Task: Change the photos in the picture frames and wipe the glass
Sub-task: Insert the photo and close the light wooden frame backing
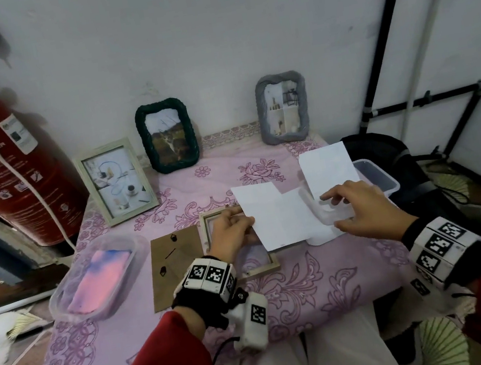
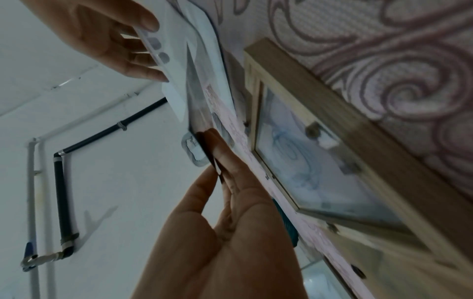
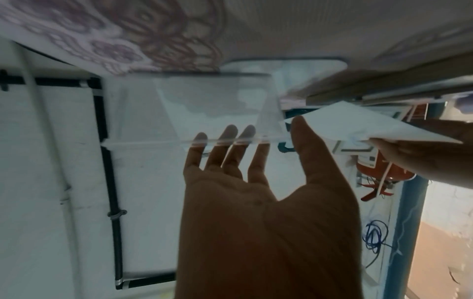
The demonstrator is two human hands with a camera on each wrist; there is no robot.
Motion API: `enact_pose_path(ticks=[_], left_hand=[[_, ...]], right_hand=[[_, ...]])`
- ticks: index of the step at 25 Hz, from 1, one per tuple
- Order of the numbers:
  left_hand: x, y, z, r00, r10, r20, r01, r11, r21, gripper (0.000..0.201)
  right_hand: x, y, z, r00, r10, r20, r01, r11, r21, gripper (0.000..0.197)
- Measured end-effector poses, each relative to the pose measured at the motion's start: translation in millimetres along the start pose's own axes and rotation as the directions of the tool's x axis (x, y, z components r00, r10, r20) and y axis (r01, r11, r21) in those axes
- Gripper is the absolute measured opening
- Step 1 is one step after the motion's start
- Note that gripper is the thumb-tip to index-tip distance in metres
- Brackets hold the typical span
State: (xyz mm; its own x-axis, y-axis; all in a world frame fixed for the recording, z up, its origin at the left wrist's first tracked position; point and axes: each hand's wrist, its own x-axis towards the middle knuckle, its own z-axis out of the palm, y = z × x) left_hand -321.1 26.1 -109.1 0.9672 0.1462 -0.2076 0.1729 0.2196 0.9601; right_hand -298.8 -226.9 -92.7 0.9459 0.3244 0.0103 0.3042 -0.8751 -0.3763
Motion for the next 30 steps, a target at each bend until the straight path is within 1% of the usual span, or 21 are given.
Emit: enact_pose_path(ticks=[2, 4, 6, 9, 11, 15, 21, 23, 25, 27, 29, 30], left_hand=[[0, -3, 10, 1.0, -0.001, 0.013, 0.001, 1.0, -0.01, 0.022], [2, -5, 19, 1.0, -0.011, 0.026, 0.012, 1.0, -0.005, 0.023], [4, -9, 28, 0.999, -0.025, 0.039, 0.025, 1.0, 0.015, 0.025], [9, -16, 42, 0.997, -0.045, 0.054, 0.044, 0.999, 0.031, 0.027], [11, -21, 53, 0.996, -0.056, 0.07, 0.054, 0.998, 0.037, 0.031], [18, -31, 72, 0.997, -0.073, 0.039, 0.07, 0.995, 0.074, 0.038], [25, -38, 79, 0.998, -0.065, 0.013, 0.06, 0.976, 0.21, 0.043], [25, -37, 77, 0.999, -0.046, 0.025, 0.037, 0.956, 0.29, 0.043], [25, -37, 74, 0.998, -0.006, 0.063, -0.021, 0.903, 0.428, 0.036], [24, -36, 72, 0.994, 0.036, 0.101, -0.085, 0.843, 0.531, 0.022], [22, -33, 72, 0.992, 0.067, 0.106, -0.118, 0.787, 0.606, 0.011], [23, -33, 72, 0.991, 0.086, 0.105, -0.134, 0.736, 0.664, 0.008]], right_hand=[[-3, 10, 3, 0.999, -0.003, -0.051, 0.004, 1.0, 0.025, 0.026], [-3, 15, 4, 0.995, -0.026, -0.1, 0.033, 0.997, 0.074, 0.017], [-4, 18, 4, 0.987, -0.053, -0.154, 0.072, 0.99, 0.119, 0.016], [-5, 20, 3, 0.965, -0.08, -0.25, 0.128, 0.975, 0.184, 0.018], [-5, 22, 2, 0.96, -0.086, -0.267, 0.144, 0.968, 0.206, 0.019], [-4, 23, 4, 0.971, -0.072, -0.229, 0.121, 0.971, 0.205, 0.015], [-5, 25, 11, 0.986, -0.036, -0.165, 0.068, 0.978, 0.195, 0.015], [-6, 25, 15, 0.989, -0.033, -0.142, 0.06, 0.98, 0.189, 0.016], [-6, 26, 17, 0.992, -0.029, -0.12, 0.052, 0.979, 0.195, 0.017], [-5, 26, 15, 0.995, -0.022, -0.102, 0.041, 0.98, 0.196, 0.016], [-4, 26, 12, 0.997, -0.026, -0.069, 0.038, 0.982, 0.186, 0.014], [-3, 24, 10, 0.998, -0.028, -0.049, 0.036, 0.983, 0.179, 0.014]])
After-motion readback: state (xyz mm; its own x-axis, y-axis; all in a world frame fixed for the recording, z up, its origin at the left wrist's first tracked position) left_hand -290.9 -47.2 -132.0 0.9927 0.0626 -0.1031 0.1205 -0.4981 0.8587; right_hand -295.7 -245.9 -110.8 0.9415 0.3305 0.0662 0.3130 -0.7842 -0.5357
